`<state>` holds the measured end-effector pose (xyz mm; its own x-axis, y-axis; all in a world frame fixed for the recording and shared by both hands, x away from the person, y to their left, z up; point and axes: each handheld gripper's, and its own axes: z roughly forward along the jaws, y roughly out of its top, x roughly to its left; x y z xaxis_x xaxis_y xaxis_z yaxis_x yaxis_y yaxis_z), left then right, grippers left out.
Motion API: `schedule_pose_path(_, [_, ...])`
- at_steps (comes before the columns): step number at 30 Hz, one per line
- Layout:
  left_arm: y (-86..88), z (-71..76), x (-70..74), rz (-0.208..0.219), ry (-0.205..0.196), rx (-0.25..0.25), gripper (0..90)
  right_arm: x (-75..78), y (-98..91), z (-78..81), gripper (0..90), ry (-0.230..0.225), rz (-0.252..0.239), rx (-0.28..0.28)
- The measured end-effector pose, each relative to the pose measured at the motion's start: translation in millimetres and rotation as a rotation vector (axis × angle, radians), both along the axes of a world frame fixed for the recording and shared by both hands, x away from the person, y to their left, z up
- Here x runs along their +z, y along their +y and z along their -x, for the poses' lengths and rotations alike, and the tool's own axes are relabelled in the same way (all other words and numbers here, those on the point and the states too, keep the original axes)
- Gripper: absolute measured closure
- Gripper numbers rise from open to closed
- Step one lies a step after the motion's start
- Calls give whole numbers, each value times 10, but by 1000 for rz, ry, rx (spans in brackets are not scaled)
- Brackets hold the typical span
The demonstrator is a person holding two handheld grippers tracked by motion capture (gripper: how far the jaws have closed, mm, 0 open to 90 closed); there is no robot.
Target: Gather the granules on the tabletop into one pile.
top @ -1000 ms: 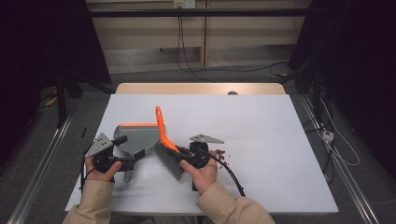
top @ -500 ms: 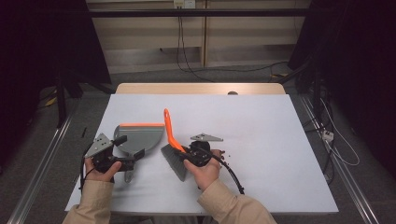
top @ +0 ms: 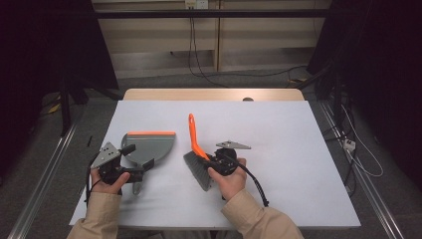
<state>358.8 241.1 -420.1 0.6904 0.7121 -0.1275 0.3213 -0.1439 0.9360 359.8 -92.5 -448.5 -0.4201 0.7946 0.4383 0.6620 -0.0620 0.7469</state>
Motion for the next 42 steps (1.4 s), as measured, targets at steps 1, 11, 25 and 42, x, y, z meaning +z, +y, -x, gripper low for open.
schedule_pose_path(1, [-1,0,-1,-1,0,0,62,-2,-14,3,707,0,-1,-4])
schedule_pose_path(11, [-4,-2,-3,-10,0,-5,62,-9,-153,31,707,0,-7,-33])
schedule_pose_path(25, [-15,2,-3,-11,1,-3,62,-13,-354,86,706,0,-8,-76])
schedule_pose_path(42, [-25,-2,-3,-11,0,-7,62,61,-528,81,712,-9,-41,-109])
